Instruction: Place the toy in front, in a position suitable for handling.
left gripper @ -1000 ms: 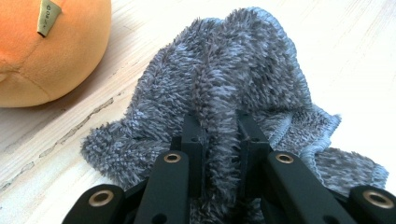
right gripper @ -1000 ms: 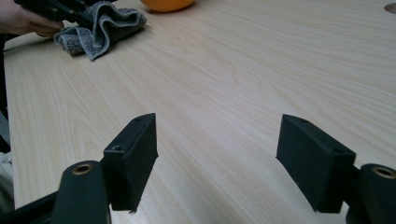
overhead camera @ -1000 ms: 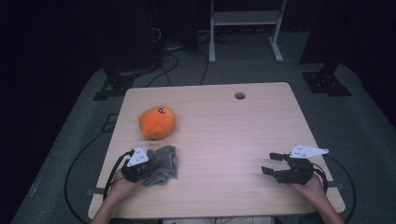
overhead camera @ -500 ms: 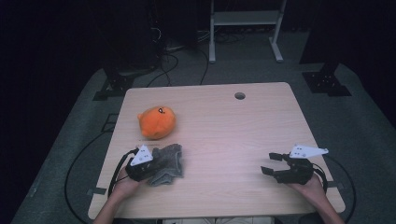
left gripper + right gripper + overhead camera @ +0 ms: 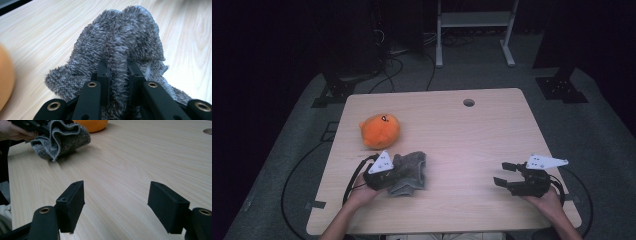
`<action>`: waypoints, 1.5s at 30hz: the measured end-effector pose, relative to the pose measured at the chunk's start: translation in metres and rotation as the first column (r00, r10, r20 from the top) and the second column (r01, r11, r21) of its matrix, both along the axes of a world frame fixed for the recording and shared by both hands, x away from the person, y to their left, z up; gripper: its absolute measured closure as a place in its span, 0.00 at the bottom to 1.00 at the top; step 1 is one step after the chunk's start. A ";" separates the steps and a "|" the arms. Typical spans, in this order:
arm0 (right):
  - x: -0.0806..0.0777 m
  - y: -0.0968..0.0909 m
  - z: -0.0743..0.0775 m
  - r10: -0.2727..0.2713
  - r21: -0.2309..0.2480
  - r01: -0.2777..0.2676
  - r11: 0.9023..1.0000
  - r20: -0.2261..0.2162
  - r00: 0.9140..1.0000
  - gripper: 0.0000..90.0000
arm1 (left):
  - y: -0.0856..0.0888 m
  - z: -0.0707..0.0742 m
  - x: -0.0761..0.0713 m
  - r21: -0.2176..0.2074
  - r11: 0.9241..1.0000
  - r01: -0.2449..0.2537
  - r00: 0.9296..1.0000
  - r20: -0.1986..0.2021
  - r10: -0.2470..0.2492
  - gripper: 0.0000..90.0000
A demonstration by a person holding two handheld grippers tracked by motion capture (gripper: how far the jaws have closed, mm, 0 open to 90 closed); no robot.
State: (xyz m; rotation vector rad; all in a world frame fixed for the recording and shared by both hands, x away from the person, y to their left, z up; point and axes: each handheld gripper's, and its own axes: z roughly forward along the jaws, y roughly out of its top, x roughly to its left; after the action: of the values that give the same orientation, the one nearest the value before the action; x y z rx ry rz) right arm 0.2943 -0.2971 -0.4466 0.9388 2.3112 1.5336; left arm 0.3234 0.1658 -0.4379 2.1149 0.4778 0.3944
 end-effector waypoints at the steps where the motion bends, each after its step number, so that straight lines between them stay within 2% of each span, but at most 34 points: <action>1: 0.000 -0.001 0.001 0.000 0.004 0.000 1.000 0.004 1.000 0.31 | -0.005 0.001 0.001 0.000 1.000 0.010 1.000 -0.001 -0.010 0.85; 7: -0.002 -0.008 0.004 -0.007 0.023 0.006 1.000 0.017 1.000 0.31 | -0.043 0.003 0.005 -0.008 0.997 0.077 0.997 0.008 -0.077 0.85; 9: -0.003 -0.012 0.004 -0.007 0.020 0.006 1.000 0.020 1.000 0.31 | -0.055 0.001 0.007 -0.019 0.995 0.097 0.995 -0.007 -0.097 0.85; 11: -0.004 -0.013 0.004 -0.009 0.023 0.008 1.000 0.023 1.000 0.31 | -0.069 0.000 0.009 -0.017 0.994 0.111 0.994 -0.006 -0.111 0.85; 12: -0.004 -0.017 0.006 -0.014 0.028 0.013 1.000 0.027 1.000 0.31 | -0.083 -0.001 0.011 -0.015 0.991 0.134 0.991 -0.009 -0.134 0.85; 13: -0.004 -0.017 0.006 -0.014 0.028 0.013 1.000 0.027 1.000 0.31 | -0.083 -0.001 0.011 -0.015 0.991 0.134 0.991 -0.009 -0.134 0.85; 20: -0.010 -0.026 0.012 -0.016 0.028 0.015 0.999 0.050 0.999 0.31 | -0.131 -0.005 0.018 -0.020 0.979 0.202 0.979 -0.025 -0.203 0.84; 25: -0.012 -0.025 0.015 0.011 0.027 -0.013 1.000 0.071 0.997 0.31 | -0.164 -0.008 0.018 0.002 0.967 0.255 0.966 -0.030 -0.255 0.84; 26: -0.012 -0.021 0.017 0.037 0.015 -0.038 0.999 0.081 0.996 0.31 | -0.171 -0.010 0.019 0.015 0.963 0.269 0.963 -0.031 -0.268 0.84; 28: -0.012 -0.020 0.018 0.046 0.011 -0.047 0.999 0.083 0.996 0.31 | -0.182 -0.011 0.018 0.033 0.956 0.291 0.957 -0.031 -0.290 0.84; 34: -0.013 -0.008 0.017 0.122 -0.047 -0.119 0.992 0.073 0.990 0.32 | -0.206 -0.012 0.017 0.053 0.938 0.341 0.940 -0.039 -0.340 0.83; 36: -0.013 -0.006 0.015 0.139 -0.072 -0.134 0.988 0.076 0.987 0.33 | -0.214 -0.011 0.015 0.074 0.929 0.364 0.931 -0.034 -0.362 0.83; 37: -0.013 -0.004 0.014 0.146 -0.088 -0.140 0.986 0.071 0.987 0.33 | -0.217 -0.011 0.014 0.072 0.927 0.368 0.930 -0.035 -0.367 0.83; 40: -0.014 -0.002 0.011 0.161 -0.116 -0.153 0.981 0.068 0.985 0.35 | -0.224 -0.008 0.011 0.061 0.914 0.401 0.916 -0.033 -0.399 0.83; 41: -0.014 -0.002 0.010 0.176 -0.132 -0.167 0.977 0.058 0.983 0.38 | -0.225 -0.007 0.010 0.056 0.912 0.407 0.913 -0.034 -0.406 0.83; 44: -0.013 -0.002 0.008 0.185 -0.141 -0.176 0.974 0.055 0.981 0.40 | -0.227 -0.002 0.008 0.036 0.900 0.435 0.900 -0.031 -0.434 0.83; 45: -0.014 -0.002 0.007 0.189 -0.143 -0.180 0.973 0.050 0.981 0.42 | -0.228 -0.001 0.007 0.029 0.898 0.440 0.898 -0.031 -0.439 0.83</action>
State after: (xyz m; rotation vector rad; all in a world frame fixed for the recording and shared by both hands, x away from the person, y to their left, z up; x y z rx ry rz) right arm 0.2806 -0.2989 -0.4397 0.6483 2.4813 1.4236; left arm 0.3303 -0.0620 -0.4392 2.1857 -0.0052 0.1156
